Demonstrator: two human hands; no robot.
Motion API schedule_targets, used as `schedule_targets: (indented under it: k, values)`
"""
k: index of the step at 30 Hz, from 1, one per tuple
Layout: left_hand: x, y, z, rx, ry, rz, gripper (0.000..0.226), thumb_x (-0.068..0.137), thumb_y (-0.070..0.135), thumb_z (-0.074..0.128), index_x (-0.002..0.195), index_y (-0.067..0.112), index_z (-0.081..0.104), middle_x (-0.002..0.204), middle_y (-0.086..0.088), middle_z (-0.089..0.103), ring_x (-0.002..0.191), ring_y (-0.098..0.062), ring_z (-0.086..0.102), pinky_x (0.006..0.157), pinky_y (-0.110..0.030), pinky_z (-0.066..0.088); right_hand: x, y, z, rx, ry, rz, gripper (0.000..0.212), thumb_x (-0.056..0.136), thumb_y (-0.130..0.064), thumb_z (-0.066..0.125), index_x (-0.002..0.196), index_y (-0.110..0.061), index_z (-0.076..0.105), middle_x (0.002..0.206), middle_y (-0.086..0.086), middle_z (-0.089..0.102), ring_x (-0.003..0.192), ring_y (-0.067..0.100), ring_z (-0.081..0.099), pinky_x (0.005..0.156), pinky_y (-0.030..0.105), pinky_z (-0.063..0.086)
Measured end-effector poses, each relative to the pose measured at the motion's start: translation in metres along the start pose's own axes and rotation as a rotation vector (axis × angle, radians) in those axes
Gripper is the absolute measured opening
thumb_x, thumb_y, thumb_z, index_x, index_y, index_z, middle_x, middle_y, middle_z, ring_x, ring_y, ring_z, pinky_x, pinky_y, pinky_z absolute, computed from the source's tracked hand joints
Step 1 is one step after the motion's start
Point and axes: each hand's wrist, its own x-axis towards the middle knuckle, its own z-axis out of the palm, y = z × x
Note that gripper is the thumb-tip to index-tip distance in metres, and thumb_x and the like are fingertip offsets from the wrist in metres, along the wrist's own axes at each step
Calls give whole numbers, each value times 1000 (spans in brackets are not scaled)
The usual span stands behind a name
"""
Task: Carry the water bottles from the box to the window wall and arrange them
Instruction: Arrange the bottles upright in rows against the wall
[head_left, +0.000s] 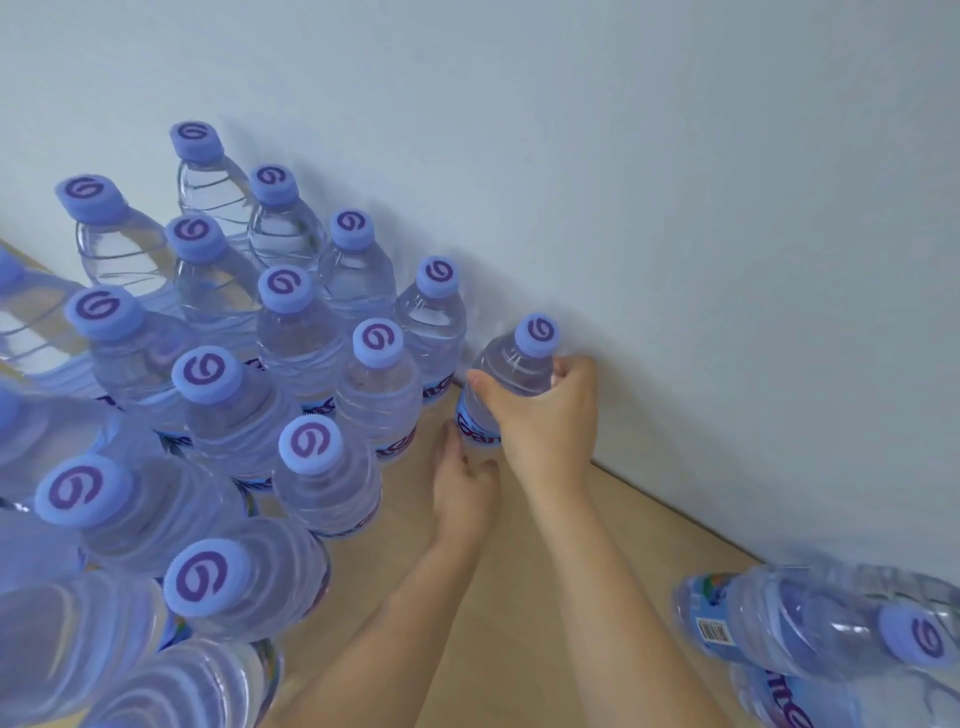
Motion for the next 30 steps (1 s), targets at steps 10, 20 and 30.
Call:
schedule_targets:
  k: [10,20,30]
  values:
    - [7,3,-11,51,-66,64,59,78,-1,55,135,11,41,131,-10,50,126,-26,46,106,-47,37,-3,-10,13,6,-5,-12,66,56,-48,83,98,-17,43,103,-2,51,94,18,54,70,24,36]
    - [-58,3,3,563,-386,224,76,88,13,57,149,0,13,157,-15,11,145,-23,10,113,-16,4,-61,20,-86,-64,37,-93,39,81,-33,68,114,-17,54,104,-15,46,102,3,45,76,5,29]
    - [-125,-5,60,968,-864,622,78,86,20,59,150,11,15,156,-2,20,143,-13,17,107,-15,12,-118,75,-201,-198,673,-115,50,79,-10,71,124,-3,51,122,10,53,114,20,42,95,15,27]
